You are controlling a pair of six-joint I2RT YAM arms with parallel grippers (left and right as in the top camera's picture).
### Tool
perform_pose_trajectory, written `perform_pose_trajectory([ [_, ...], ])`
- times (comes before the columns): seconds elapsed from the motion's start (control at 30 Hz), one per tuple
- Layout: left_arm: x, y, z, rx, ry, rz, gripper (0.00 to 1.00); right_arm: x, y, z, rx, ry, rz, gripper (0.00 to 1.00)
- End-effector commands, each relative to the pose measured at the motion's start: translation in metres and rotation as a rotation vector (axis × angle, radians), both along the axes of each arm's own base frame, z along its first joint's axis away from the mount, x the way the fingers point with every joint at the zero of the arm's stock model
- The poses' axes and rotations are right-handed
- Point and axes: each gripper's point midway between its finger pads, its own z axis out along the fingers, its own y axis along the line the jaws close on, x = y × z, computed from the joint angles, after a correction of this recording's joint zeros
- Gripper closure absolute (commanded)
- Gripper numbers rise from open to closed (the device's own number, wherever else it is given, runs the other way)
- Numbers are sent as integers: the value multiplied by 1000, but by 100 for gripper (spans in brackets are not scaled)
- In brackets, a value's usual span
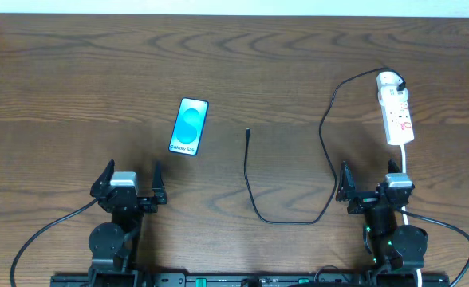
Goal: Plug charger to phone and switch on socket
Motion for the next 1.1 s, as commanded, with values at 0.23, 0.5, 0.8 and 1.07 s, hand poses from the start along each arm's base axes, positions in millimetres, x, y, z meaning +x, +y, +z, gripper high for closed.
perform_pose_trajectory([
  [0.23, -1, 4, -18, 21, 58, 25, 5, 0, -1, 0, -5, 0, -7, 1],
  [0.5, -1, 4, -18, 21, 58, 25, 5, 0, -1, 0, -5, 0, -7, 1],
  [0.8, -1, 2, -17, 10, 56, 12, 5, 0, -1, 0, -5, 0, -7, 1],
  [1.07, -1, 2, -3, -77, 47, 22, 5, 0, -1, 0, -5, 0, -7, 1],
])
